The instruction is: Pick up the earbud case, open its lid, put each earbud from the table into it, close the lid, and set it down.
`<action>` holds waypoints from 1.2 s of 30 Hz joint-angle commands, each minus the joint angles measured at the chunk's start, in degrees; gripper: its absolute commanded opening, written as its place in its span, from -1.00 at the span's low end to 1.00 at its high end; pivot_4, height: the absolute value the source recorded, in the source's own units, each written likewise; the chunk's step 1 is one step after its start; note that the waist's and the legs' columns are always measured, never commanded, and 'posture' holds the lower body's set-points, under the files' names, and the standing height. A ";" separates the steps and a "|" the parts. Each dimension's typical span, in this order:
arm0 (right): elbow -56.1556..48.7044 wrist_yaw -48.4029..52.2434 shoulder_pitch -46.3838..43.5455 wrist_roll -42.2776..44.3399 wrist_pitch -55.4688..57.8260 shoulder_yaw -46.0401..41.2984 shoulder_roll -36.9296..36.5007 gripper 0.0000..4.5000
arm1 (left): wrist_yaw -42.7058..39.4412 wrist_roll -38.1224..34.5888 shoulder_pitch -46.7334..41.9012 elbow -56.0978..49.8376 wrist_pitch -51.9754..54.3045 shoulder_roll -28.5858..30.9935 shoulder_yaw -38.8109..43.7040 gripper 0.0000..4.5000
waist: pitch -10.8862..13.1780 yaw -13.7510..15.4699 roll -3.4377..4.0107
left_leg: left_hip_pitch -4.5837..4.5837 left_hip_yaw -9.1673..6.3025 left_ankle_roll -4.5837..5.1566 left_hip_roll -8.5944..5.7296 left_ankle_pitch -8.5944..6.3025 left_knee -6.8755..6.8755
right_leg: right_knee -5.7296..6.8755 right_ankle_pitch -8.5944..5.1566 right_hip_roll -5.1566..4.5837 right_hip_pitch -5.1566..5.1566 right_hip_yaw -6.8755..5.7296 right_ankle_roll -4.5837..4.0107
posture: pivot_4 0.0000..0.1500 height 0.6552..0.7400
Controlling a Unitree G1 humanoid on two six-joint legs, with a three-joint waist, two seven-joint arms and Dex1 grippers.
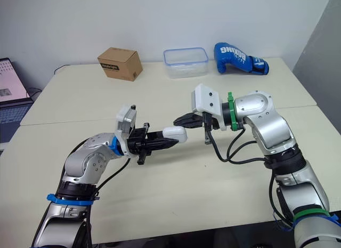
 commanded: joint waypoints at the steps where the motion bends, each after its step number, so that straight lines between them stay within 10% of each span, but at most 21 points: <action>1: -3.48 1.92 0.64 0.74 -0.75 0.92 -0.19 -0.99 | 1.80 -1.29 -1.35 -1.05 0.57 0.41 1.66 -0.67 | 0.00 0.00 0.00 | 0.00 0.00 0.00 0.00 0.00 0.00 | 0.00 0.00 0.00 0.00 0.00 0.00 | 1.00 0.78; 20: -4.73 -8.79 9.63 6.14 16.80 -12.21 -6.74 -0.99 | 16.11 2.30 -11.27 7.73 27.50 -0.54 -3.79 -0.67 | 0.01 -0.07 -0.02 | -0.02 0.03 0.01 -0.02 0.00 0.00 | 0.04 0.00 0.00 -0.01 0.02 0.00 | 1.00 0.78; 36: -10.69 -14.61 19.41 7.79 22.36 -12.05 -6.60 -0.99 | 18.41 9.50 -16.74 24.67 22.78 -5.82 -5.47 -0.67 | 0.01 0.09 -0.03 | -0.02 0.07 0.00 -0.03 0.00 0.01 | 0.01 0.00 -0.01 -0.01 0.03 0.00 | 1.00 0.78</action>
